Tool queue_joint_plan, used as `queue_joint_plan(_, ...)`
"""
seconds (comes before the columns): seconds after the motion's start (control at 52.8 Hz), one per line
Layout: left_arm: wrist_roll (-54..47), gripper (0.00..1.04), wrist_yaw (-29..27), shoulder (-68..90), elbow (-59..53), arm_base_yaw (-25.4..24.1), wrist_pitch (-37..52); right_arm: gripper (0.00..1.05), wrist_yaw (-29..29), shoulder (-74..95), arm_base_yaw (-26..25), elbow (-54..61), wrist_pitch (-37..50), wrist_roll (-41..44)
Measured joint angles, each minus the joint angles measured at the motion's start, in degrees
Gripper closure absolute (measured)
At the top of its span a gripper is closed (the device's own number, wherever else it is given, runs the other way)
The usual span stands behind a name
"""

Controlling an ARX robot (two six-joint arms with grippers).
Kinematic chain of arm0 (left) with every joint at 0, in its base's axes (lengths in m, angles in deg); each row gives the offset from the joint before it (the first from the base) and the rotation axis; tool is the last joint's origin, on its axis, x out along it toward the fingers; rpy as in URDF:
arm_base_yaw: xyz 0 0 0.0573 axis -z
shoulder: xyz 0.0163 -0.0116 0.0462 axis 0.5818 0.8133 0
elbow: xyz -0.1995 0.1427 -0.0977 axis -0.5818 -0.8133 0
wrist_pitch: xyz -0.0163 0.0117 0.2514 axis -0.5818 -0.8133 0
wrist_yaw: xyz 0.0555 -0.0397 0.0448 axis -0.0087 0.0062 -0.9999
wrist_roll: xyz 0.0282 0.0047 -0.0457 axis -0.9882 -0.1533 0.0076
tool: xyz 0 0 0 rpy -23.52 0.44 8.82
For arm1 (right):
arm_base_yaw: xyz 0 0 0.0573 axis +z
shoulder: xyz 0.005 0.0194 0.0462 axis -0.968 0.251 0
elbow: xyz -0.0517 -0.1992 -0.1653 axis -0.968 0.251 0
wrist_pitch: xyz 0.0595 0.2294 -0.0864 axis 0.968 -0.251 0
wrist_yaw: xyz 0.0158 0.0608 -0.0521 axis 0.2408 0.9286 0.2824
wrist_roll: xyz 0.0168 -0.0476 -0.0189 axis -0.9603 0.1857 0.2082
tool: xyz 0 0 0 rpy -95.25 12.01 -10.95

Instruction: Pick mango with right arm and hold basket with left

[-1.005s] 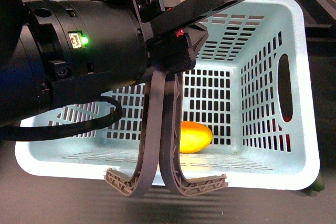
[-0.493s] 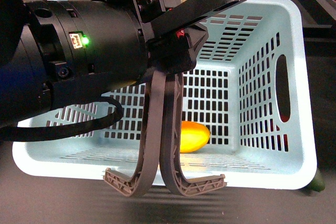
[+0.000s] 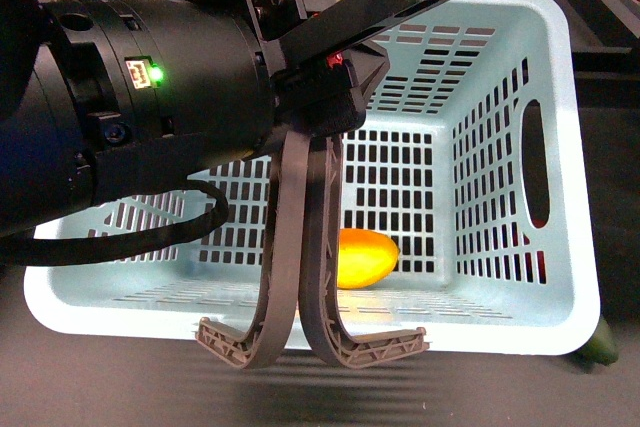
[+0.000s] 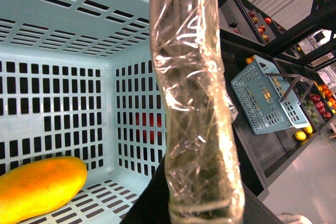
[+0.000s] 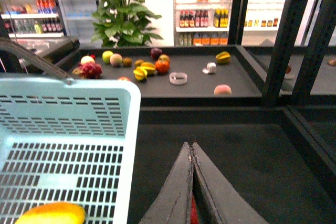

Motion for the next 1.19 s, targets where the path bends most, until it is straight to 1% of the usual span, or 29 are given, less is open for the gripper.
queue_joint_plan(0.701,0.0,0.98,0.1,0.0,0.0,0.0,0.0,1.02,0.0,-0.1,0.0,0.0,-0.3,0.0)
queue_joint_plan(0.758,0.0,0.98,0.1,0.0,0.0,0.0,0.0,0.91,0.0,-0.1,0.0,0.0,-0.3,0.1)
queue_joint_plan(0.815,0.0,0.98,0.1,0.0,0.0,0.0,0.0,0.77,0.0,-0.1,0.0,0.0,-0.3,0.1)
queue_joint_plan(0.91,0.0,0.98,0.1,0.0,0.0,0.0,0.0,0.59,0.0,-0.1,0.0,0.0,-0.3,0.1)
queue_joint_plan(0.929,0.0,0.98,0.1,0.0,0.0,0.0,0.0,0.54,0.0,-0.1,0.0,0.0,-0.3,0.1)
queue_joint_plan(0.986,0.0,0.98,0.1,0.0,0.0,0.0,0.0,0.47,0.0,-0.1,0.0,0.0,-0.3,0.1)
queue_joint_plan(1.005,-0.7,0.98,-0.8,0.0,0.0,0.1,0.2,0.43,0.0,-0.1,0.0,0.0,-0.3,0.1)
queue_joint_plan(1.043,-2.8,0.98,-4.6,0.4,0.0,0.6,1.9,0.38,0.0,-0.1,0.0,0.0,-0.3,0.1)
queue_joint_plan(1.081,-6.2,0.98,-10.3,1.6,0.0,1.0,4.4,0.31,0.0,-0.1,0.0,0.0,-0.3,0.1)
queue_joint_plan(1.1,-7.3,0.98,-11.7,1.9,0.1,1.2,4.8,0.29,0.0,-0.1,0.0,0.0,-0.3,0.1)
queue_joint_plan(1.137,-11.0,0.98,-16.9,3.1,0.5,1.6,5.7,0.22,0.1,-0.1,0.0,0.0,-0.3,0.1)
queue_joint_plan(1.175,-13.7,0.98,-19.8,3.8,1.3,1.6,5.9,0.17,0.0,-0.1,0.0,0.0,-0.3,0.1)
queue_joint_plan(1.194,-14.0,0.98,-20.2,4.0,1.7,1.6,5.9,0.15,0.0,-0.2,0.0,0.0,-0.3,0.1)
